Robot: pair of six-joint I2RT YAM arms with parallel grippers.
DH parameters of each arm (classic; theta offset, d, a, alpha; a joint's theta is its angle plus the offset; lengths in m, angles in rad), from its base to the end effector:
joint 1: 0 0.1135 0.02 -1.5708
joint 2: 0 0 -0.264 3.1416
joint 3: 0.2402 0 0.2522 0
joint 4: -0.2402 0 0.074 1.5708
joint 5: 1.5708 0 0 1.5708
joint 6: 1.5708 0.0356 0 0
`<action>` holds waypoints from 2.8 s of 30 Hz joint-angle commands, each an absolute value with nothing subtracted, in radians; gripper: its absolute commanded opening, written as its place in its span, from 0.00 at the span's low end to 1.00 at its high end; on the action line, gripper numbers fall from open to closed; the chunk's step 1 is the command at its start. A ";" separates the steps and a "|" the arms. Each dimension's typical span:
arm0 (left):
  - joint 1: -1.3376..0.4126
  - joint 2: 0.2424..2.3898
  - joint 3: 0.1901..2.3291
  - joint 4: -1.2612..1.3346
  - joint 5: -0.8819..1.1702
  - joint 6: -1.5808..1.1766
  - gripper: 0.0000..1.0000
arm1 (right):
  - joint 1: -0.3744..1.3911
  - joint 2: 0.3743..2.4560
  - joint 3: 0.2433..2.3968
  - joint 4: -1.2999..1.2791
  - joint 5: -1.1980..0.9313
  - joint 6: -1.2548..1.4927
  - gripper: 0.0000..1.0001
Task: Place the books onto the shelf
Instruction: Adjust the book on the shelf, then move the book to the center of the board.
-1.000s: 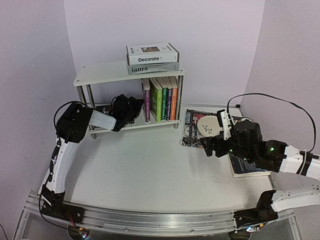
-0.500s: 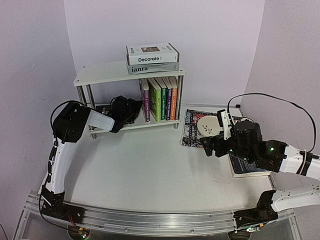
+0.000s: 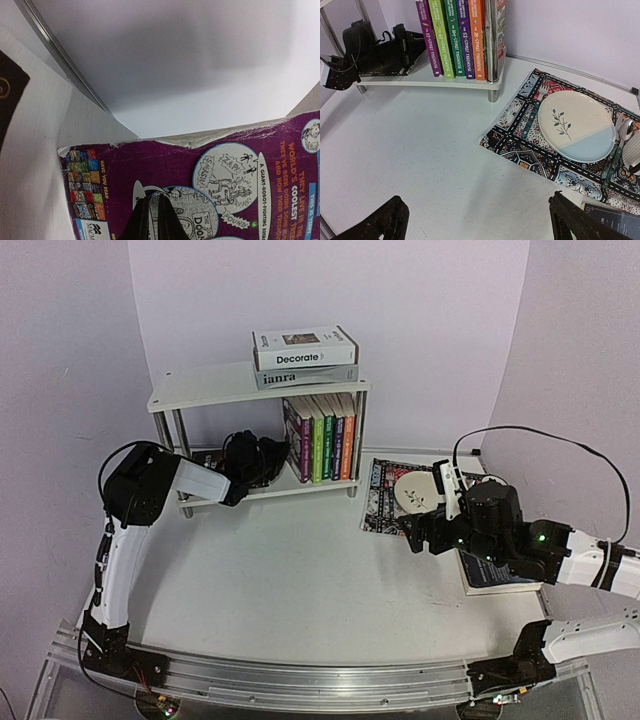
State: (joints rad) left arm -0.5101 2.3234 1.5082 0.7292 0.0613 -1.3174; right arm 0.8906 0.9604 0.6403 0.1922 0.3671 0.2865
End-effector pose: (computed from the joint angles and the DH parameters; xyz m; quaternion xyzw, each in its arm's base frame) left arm 0.4538 -0.2564 0.1596 -0.2702 0.6855 -0.5488 0.3948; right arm 0.1523 0.1680 0.2960 -0.1045 0.7407 0.2465 0.6162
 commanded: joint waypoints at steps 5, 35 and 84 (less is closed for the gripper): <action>-0.541 2.263 1.508 0.737 0.095 -1.325 0.09 | 0.888 0.961 0.636 0.219 0.372 0.298 0.98; -0.540 2.126 1.350 0.737 0.046 -1.312 0.10 | 0.888 0.967 0.629 0.219 0.372 0.311 0.98; -0.518 1.284 0.614 0.323 0.322 -0.703 0.99 | 0.167 1.307 0.562 -0.237 0.056 0.665 0.98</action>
State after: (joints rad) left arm -0.5235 1.3230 0.6252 0.3414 0.3213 -0.7542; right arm 0.1661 1.2766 0.6106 -0.2452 0.0913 0.6080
